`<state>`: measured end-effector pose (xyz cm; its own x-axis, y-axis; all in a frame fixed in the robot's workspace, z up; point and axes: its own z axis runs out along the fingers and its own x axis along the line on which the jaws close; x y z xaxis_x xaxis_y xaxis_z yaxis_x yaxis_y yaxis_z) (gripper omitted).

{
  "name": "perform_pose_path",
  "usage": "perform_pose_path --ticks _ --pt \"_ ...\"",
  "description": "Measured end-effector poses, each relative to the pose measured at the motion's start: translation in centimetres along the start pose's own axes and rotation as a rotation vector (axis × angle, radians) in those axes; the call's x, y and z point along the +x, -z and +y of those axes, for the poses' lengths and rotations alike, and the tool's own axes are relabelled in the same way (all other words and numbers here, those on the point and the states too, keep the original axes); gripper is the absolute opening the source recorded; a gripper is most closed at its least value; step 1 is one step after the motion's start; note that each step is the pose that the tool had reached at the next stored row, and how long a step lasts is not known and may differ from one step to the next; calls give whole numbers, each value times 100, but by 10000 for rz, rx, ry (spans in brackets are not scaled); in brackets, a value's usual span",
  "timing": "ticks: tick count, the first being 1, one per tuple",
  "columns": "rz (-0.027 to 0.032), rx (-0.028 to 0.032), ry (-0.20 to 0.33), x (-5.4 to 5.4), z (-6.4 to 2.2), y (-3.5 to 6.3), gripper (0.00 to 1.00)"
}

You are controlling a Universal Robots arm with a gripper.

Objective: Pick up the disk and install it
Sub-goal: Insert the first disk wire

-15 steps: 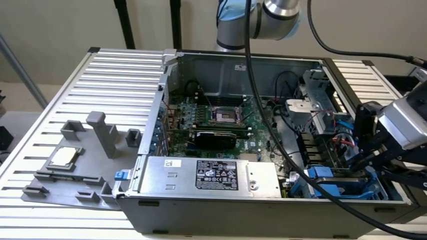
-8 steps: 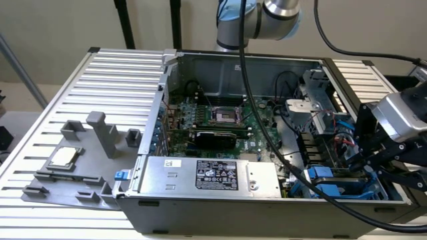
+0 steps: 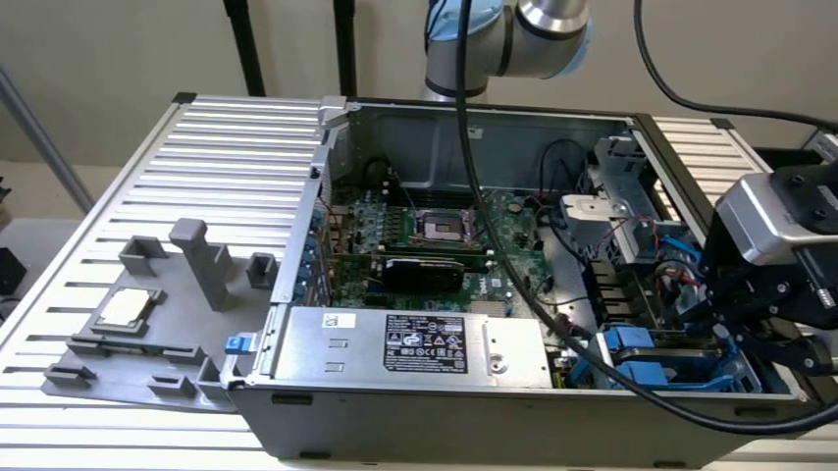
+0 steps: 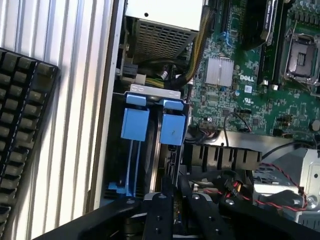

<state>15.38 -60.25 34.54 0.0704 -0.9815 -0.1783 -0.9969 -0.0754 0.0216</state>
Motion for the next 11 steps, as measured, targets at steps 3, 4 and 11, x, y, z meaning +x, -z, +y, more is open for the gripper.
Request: perform_pose_path --ticks 3,4,11 --pt "-7 63 -350 2 8 -12 16" --pt "-9 76 -426 2 14 -17 16" --pt "22 137 -770 -1 77 -27 16"
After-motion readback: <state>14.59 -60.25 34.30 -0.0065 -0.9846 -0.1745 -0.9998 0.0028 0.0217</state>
